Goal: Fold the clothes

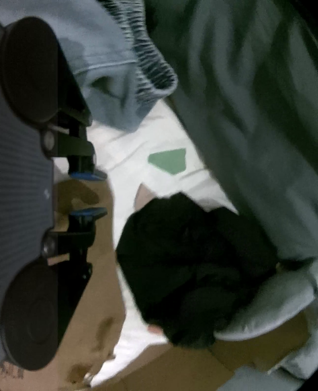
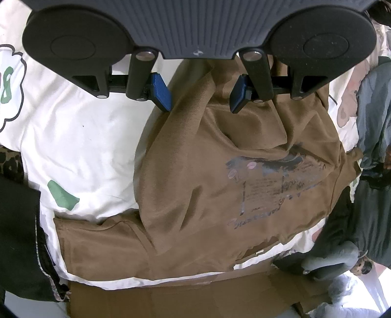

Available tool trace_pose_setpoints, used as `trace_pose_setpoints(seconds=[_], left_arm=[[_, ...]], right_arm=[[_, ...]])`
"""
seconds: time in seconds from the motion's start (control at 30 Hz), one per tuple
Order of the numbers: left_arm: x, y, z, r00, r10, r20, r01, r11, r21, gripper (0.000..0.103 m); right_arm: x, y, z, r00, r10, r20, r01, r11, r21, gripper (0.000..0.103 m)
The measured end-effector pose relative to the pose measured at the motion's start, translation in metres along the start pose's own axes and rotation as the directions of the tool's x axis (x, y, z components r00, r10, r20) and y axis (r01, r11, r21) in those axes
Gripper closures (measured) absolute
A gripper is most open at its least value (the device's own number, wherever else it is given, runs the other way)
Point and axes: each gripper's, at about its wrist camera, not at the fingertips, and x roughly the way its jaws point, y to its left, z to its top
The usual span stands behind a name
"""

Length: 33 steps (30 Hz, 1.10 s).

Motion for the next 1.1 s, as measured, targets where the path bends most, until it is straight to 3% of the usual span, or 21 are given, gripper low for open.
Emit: trace_pose_setpoints(seconds=[0.17,0.33,0.47,0.8,1.0,1.1], left_arm=[[-0.025,-0.013,-0.024,0.998,-0.056,-0.004,0.056,0.998,0.011,0.079],[-0.042,-0.014,-0.04,0.999,-0.049,-0.005,0.048,0.999,-0.02,0.079],[-0.05,-0.002,-0.053,0.998,-0.055,-0.034,0.05,0.992,-0.118,0.079],[-0.027,-0.002,-0.092,0.985,-0.088,-0.145,0.058,0.978,-0.201,0.079],[-0.011,0.001,-0.097,0.985,-0.067,-0.159,0.034,0.978,-0.204,0.079],[-0.003,0.004,-0.099,0.983,-0.088,-0.159,0.05,0.972,-0.229,0.073]], right_arm=[[-0.005,0.002,0.0,1.0,0.007,0.014,-0.007,1.0,-0.013,0.043],[-0.012,0.0,-0.002,1.0,0.012,0.028,-0.012,1.0,-0.004,0.043],[-0.016,-0.004,-0.005,0.999,0.013,0.033,-0.014,1.0,0.003,0.043],[-0.02,-0.008,-0.008,0.999,0.009,0.036,-0.009,1.0,0.012,0.043],[-0.019,-0.012,-0.01,1.0,0.004,0.029,-0.005,1.0,0.021,0.043],[-0.017,-0.013,-0.011,1.0,0.001,0.023,-0.002,1.0,0.02,0.043]])
